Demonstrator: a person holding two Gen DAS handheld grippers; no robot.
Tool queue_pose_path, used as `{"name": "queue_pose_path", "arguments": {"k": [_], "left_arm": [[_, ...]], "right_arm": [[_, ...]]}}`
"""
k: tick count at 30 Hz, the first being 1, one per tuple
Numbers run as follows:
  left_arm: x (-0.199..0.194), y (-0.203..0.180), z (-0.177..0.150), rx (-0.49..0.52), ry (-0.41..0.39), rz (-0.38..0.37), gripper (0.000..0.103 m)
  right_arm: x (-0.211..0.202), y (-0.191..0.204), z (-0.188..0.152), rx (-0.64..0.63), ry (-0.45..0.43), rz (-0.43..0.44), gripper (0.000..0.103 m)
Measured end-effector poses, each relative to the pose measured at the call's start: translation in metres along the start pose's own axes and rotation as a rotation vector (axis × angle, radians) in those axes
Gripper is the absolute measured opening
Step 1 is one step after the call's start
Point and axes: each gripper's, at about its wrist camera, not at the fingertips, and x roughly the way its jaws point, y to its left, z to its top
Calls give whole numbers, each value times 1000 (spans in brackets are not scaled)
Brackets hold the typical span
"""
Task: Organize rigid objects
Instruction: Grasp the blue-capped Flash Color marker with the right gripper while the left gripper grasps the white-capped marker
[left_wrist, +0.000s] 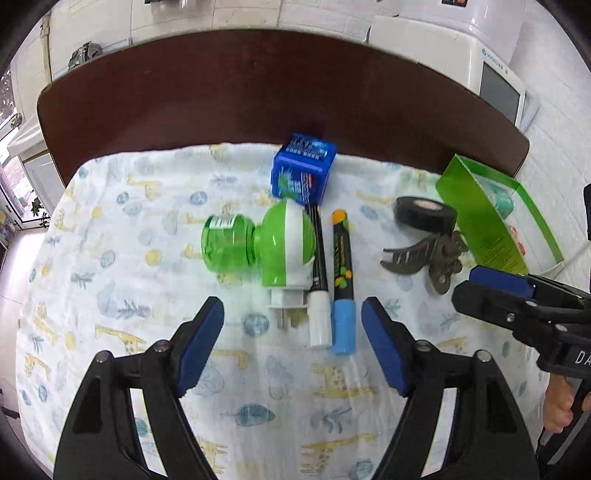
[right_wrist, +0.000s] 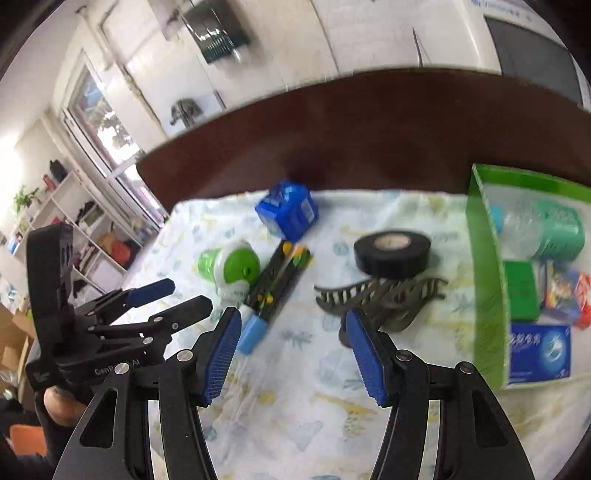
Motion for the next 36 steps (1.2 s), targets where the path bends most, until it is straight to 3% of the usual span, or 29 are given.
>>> {"name": "queue_pose_path", "arguments": {"k": [1, 2, 4, 7, 14, 18, 20, 22, 26, 28, 31, 35, 36], "left_arm": [[6, 1, -3, -5, 24, -16, 49], [12, 3, -5, -11, 53, -46, 34], [20, 3, -8, -24, 81, -77, 28], [24, -2, -10, -6, 79, -81, 28], [39, -15, -5, 35, 106, -118, 28], [41, -23, -9, 85, 101, -103, 28], [38, -22, -11, 93, 106, -108, 28], [35, -18, -14, 81, 119, -136, 28], [28, -12, -20, 50, 153, -259, 26], [23, -11, -18, 34, 142, -273, 26], [20, -23, -5, 56, 93, -208, 30], [51, -37, 6, 96, 170, -141, 26], [51, -39, 7, 110, 134, -124, 27]], "right_arm": [[11, 1, -3, 24, 27, -12, 60], [20, 2, -8, 58, 50, -21, 52], [36, 1, -14, 136, 92, -4, 40], [48, 1, -11, 192, 97, -32, 32], [80, 10, 2, 241, 132, -76, 32], [93, 10, 4, 247, 153, -132, 32], [92, 11, 4, 222, 162, -151, 26], [90, 9, 2, 193, 175, -160, 18], [76, 6, -11, 138, 197, -128, 18], [65, 2, -20, 127, 200, -119, 18], [47, -5, -31, 126, 185, -104, 18], [38, -8, -36, 107, 169, -146, 18], [38, -9, -38, 109, 170, -148, 18]]}}
